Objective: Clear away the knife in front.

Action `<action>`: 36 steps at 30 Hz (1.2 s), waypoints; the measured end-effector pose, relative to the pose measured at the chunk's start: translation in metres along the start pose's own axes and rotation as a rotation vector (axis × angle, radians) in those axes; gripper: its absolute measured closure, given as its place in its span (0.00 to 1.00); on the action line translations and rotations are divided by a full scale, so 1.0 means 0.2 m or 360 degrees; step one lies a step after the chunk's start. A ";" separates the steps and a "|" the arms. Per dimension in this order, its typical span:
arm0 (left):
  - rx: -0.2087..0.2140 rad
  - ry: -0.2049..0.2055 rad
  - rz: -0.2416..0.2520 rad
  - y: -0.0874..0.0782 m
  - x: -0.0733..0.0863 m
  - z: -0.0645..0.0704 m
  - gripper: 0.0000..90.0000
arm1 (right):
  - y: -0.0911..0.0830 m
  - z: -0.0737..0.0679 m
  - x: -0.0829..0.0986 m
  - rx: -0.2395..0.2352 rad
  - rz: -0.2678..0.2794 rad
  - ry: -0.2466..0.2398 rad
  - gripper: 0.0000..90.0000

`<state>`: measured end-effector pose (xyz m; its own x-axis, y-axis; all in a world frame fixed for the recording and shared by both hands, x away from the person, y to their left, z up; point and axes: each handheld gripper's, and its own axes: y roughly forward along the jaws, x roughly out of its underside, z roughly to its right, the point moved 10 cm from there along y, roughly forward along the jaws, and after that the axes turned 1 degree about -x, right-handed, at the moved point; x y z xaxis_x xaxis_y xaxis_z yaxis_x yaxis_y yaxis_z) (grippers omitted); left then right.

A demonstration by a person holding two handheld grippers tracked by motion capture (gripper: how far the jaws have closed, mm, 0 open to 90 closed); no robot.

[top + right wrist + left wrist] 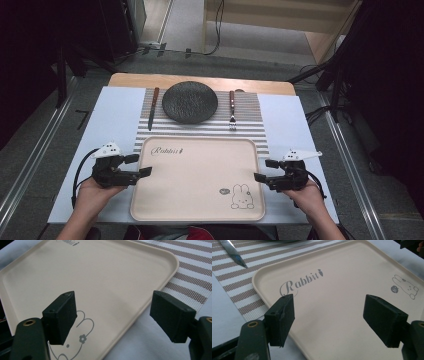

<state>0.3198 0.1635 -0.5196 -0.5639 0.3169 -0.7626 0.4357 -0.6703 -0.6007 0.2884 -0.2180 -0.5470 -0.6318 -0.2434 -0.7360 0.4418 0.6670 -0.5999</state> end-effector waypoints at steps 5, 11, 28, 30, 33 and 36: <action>0.0001 0.0005 0.0002 0.00 -0.01 0.00 0.28 | 0.00 0.00 0.00 -0.0010 0.0009 -0.0001 0.22; 0.0006 0.0006 -0.0004 0.00 0.00 0.00 0.28 | 0.00 -0.01 -0.01 -0.0011 0.0015 -0.0012 0.22; 0.0006 -0.0009 -0.0015 0.00 -0.01 -0.01 0.30 | 0.00 -0.02 0.00 -0.0026 -0.0010 -0.0029 0.22; 0.0008 -0.0011 -0.0019 0.00 -0.01 -0.01 0.30 | 0.00 -0.02 0.00 -0.0028 -0.0008 -0.0030 0.22; 0.0014 -0.0028 -0.0011 0.00 -0.01 0.00 0.30 | 0.00 -0.02 0.00 -0.0030 -0.0008 -0.0031 0.22; 0.0018 -0.0028 -0.0015 0.00 -0.01 0.00 0.30 | 0.00 -0.02 0.00 -0.0028 -0.0009 -0.0033 0.22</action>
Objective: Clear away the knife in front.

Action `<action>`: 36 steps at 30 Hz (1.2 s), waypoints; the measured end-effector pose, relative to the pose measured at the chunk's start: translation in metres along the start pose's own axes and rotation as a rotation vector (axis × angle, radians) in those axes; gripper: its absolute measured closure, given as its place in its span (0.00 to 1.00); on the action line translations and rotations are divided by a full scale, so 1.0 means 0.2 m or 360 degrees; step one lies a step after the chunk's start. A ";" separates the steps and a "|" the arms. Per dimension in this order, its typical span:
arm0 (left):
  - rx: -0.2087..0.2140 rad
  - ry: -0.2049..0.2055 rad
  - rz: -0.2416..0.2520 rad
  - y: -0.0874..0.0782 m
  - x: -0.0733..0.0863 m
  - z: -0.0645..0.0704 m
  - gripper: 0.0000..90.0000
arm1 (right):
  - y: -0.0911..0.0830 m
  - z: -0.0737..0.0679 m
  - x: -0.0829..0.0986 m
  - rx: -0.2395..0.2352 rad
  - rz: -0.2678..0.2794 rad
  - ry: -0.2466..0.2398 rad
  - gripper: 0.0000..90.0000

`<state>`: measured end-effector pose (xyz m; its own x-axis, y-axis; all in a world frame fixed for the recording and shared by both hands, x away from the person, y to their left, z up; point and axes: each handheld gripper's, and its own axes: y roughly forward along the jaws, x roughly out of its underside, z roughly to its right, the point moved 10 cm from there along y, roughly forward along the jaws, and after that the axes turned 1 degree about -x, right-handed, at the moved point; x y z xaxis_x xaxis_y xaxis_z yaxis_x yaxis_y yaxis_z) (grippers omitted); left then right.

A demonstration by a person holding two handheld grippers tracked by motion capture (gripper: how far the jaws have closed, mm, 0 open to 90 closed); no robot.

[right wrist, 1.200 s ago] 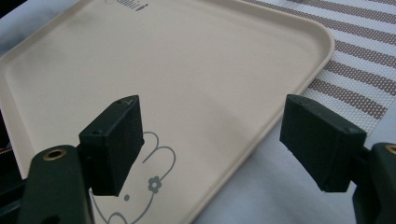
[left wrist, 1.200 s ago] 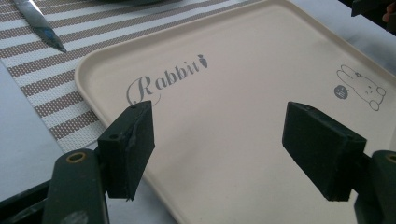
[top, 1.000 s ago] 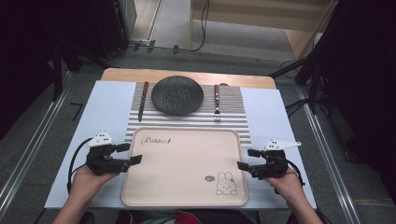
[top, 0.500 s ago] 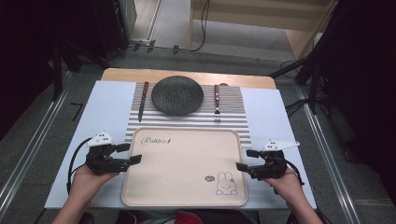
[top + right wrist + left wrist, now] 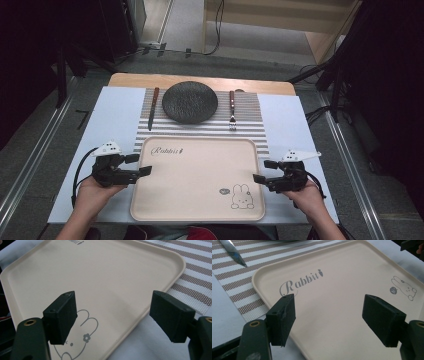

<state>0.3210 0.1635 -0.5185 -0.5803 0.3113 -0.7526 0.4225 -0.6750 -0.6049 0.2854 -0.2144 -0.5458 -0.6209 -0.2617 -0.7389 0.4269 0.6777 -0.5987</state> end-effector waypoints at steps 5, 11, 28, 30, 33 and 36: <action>0.0000 -0.0005 -0.0001 0.00 0.00 0.00 0.30 | 0.00 0.00 0.00 0.0001 -0.0001 -0.0002 0.22; -0.0003 -0.0007 -0.0006 0.00 0.00 0.00 0.30 | 0.00 0.00 0.00 -0.0002 -0.0006 0.0004 0.22; -0.0178 -0.0212 0.0018 -0.02 -0.05 -0.14 0.30 | 0.01 0.00 0.01 0.0010 -0.0013 0.0011 0.22; -0.0202 -0.0217 0.0030 -0.01 -0.06 -0.16 0.30 | 0.01 0.01 0.01 0.0012 -0.0008 0.0014 0.22; -0.0247 -0.0217 0.0040 -0.01 -0.08 -0.19 0.30 | 0.01 0.01 0.01 0.0015 -0.0009 0.0014 0.22; -0.0277 -0.0230 0.0060 0.00 -0.11 -0.22 0.30 | 0.01 0.01 0.01 0.0015 -0.0010 0.0020 0.22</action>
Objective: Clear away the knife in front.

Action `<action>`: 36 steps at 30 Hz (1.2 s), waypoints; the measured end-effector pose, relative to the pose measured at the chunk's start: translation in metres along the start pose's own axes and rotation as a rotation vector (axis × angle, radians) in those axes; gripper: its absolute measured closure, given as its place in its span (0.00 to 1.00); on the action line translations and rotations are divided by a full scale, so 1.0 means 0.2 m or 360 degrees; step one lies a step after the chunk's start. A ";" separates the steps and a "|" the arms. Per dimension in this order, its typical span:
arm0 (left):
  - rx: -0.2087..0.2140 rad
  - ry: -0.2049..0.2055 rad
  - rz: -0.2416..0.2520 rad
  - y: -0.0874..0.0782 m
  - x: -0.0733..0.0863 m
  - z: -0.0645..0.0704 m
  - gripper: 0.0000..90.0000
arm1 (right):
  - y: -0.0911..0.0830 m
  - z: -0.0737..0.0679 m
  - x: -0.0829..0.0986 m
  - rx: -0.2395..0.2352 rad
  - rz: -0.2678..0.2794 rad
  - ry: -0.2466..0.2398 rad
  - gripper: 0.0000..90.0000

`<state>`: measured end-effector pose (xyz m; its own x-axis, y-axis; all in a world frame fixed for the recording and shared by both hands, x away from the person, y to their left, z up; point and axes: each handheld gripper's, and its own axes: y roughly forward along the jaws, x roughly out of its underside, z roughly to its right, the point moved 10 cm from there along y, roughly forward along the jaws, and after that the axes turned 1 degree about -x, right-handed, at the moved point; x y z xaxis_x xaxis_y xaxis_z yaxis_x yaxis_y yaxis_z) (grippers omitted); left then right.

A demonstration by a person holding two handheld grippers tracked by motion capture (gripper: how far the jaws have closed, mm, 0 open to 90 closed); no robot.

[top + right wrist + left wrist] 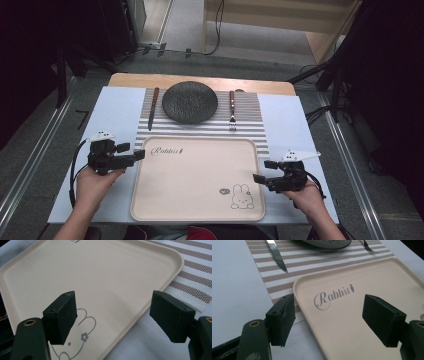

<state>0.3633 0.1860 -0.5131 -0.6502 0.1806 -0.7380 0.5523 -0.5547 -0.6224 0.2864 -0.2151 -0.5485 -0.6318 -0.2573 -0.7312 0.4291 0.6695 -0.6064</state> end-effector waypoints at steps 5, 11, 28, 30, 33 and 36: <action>-0.0037 -0.0021 0.0029 0.01 -0.04 -0.03 0.30 | 0.00 0.00 0.00 0.0003 -0.0005 -0.0005 0.22; -0.0077 -0.0027 0.0014 0.05 -0.10 -0.05 0.30 | 0.00 0.01 0.00 0.0005 -0.0006 -0.0002 0.22; -0.0080 -0.0006 0.0023 0.13 -0.22 -0.06 0.28 | 0.01 0.01 0.00 0.0006 -0.0003 0.0004 0.22; -0.0072 -0.0011 0.0022 0.14 -0.23 -0.06 0.28 | 0.01 0.01 0.00 0.0004 -0.0002 0.0005 0.22; -0.0078 0.0003 0.0005 0.16 -0.23 -0.07 0.27 | 0.01 0.01 0.00 0.0004 -0.0004 0.0009 0.22; -0.0084 0.0009 -0.0017 0.19 -0.24 -0.07 0.27 | 0.01 0.00 0.00 0.0003 -0.0003 0.0008 0.22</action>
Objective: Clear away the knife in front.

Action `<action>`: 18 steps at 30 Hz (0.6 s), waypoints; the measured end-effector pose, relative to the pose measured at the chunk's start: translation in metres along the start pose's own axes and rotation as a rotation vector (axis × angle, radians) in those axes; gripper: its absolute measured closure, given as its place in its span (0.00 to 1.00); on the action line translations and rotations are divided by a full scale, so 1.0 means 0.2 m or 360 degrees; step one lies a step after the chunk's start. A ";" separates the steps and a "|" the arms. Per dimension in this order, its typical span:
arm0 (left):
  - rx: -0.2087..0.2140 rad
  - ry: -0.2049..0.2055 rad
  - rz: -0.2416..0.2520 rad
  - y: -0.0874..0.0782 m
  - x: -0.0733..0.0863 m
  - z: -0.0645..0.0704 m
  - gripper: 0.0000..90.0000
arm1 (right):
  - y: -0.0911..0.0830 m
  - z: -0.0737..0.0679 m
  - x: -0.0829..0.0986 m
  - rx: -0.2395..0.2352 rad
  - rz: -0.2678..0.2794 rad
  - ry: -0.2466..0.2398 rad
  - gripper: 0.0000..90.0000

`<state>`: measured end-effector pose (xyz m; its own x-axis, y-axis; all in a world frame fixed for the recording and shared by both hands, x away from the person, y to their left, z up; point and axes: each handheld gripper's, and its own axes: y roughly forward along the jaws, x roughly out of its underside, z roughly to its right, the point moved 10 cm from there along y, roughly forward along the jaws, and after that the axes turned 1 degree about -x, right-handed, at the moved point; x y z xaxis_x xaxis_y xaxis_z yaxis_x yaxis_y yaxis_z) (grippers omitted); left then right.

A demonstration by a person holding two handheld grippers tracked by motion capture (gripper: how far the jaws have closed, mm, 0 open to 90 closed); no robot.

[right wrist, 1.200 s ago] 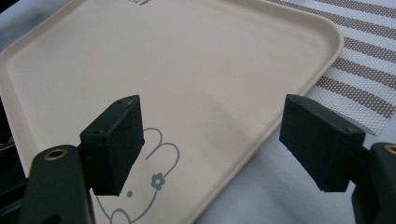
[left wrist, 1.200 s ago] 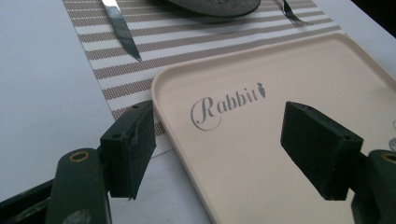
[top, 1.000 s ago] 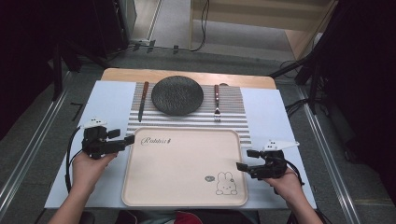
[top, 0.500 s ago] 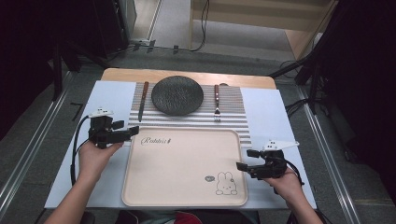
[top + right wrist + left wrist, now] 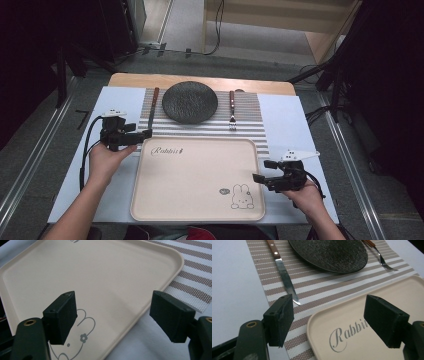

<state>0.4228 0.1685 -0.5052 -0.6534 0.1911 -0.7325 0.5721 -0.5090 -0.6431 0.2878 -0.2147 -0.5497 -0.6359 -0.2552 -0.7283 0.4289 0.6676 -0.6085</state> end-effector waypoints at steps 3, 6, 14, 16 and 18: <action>-0.0002 -0.0010 -0.0004 0.02 -0.02 0.00 0.27 | 0.00 0.00 0.00 0.0005 0.0005 -0.0006 0.22; -0.0017 -0.0008 -0.0007 0.05 -0.05 -0.01 0.28 | 0.00 0.01 0.00 0.0008 0.0009 -0.0005 0.22; -0.0053 -0.0011 0.0003 0.10 -0.11 -0.02 0.28 | 0.00 0.01 0.00 0.0011 0.0012 -0.0002 0.22; -0.0052 -0.0015 0.0003 0.11 -0.12 -0.02 0.28 | 0.00 0.01 0.00 0.0010 0.0011 -0.0001 0.22; -0.0071 -0.0006 0.0004 0.12 -0.13 -0.03 0.28 | 0.00 0.01 0.00 0.0011 0.0009 0.0002 0.22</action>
<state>0.4570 0.1562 -0.5022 -0.6540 0.1865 -0.7332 0.5951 -0.4715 -0.6508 0.2890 -0.2167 -0.5496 -0.6344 -0.2504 -0.7313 0.4371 0.6642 -0.6065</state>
